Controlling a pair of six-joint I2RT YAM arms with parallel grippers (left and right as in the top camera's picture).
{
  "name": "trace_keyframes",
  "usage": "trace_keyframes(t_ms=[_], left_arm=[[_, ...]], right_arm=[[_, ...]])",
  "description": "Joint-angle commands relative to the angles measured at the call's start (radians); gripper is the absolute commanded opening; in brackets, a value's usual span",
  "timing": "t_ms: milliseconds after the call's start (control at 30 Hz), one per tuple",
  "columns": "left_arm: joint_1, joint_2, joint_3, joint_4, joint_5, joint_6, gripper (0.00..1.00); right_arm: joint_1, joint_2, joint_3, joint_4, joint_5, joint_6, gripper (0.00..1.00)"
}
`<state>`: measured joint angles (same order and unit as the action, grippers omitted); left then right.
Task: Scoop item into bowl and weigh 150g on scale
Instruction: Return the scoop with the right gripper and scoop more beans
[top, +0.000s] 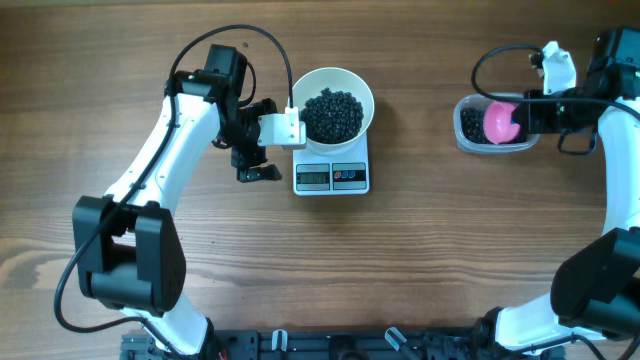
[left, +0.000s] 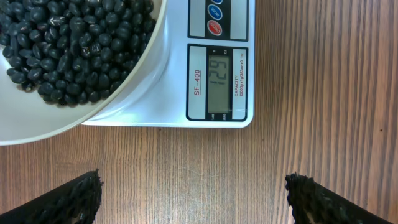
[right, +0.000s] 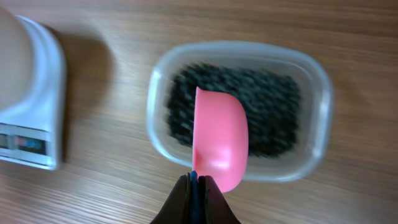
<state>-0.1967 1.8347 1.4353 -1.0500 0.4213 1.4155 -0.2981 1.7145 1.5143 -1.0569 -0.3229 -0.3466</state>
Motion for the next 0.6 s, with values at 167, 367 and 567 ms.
trace_keyframes(t_ms=[167, 367, 567], left_arm=[[-0.003, 0.004, 0.004, 0.0, 0.027, -0.006, 1.0], [-0.003, 0.004, 0.004, 0.0, 0.027, -0.006, 1.0], [-0.003, 0.004, 0.004, 0.0, 0.027, -0.006, 1.0]], right_arm=[[0.002, -0.001, -0.085, 0.142, 0.267, -0.185, 0.04], [0.01, 0.0, -0.239, 0.212, 0.194, -0.201, 0.04], [0.01, 0.0, -0.265, 0.256, -0.019, 0.061, 0.04]])
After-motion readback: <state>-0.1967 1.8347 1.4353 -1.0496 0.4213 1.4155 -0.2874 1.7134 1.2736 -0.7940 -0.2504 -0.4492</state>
